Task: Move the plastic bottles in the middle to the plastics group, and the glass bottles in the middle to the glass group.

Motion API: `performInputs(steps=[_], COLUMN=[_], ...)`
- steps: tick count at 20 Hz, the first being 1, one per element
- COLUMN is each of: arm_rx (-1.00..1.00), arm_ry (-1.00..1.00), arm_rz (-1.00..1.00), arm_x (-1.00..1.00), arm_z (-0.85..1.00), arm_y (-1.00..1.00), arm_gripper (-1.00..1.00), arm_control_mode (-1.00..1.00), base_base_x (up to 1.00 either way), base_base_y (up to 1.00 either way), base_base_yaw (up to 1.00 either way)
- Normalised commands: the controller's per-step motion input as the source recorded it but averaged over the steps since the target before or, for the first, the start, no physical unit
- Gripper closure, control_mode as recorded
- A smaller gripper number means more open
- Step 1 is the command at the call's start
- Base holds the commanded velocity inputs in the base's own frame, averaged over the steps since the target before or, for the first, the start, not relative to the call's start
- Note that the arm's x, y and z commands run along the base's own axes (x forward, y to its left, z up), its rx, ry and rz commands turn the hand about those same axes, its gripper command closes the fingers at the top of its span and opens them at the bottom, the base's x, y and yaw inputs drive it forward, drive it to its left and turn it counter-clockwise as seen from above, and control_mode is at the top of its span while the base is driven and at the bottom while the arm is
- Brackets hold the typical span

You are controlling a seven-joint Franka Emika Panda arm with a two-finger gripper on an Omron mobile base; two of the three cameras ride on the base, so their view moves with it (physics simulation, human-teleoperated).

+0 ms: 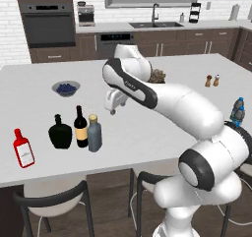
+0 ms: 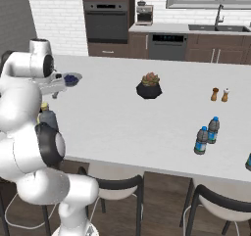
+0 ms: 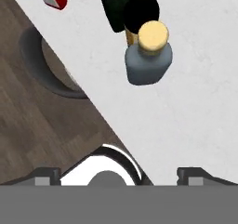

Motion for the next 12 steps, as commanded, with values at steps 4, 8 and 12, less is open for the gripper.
performInputs(steps=[4,8,12], arm_rx=[0.0,0.0,0.0], arm_ry=[0.0,0.0,0.0], arm_rz=[-0.07,-0.08,-0.06], arm_x=[-0.83,-0.71,-0.58], arm_z=[0.0,0.0,0.0], arm_y=[-0.66,-0.63,-0.5], arm_gripper=[-1.0,-1.0,-1.0], arm_control_mode=[-1.0,-1.0,-1.0], base_base_x=[0.0,0.0,0.0], base_base_y=[0.0,0.0,0.0], base_base_yaw=[0.0,0.0,0.0])
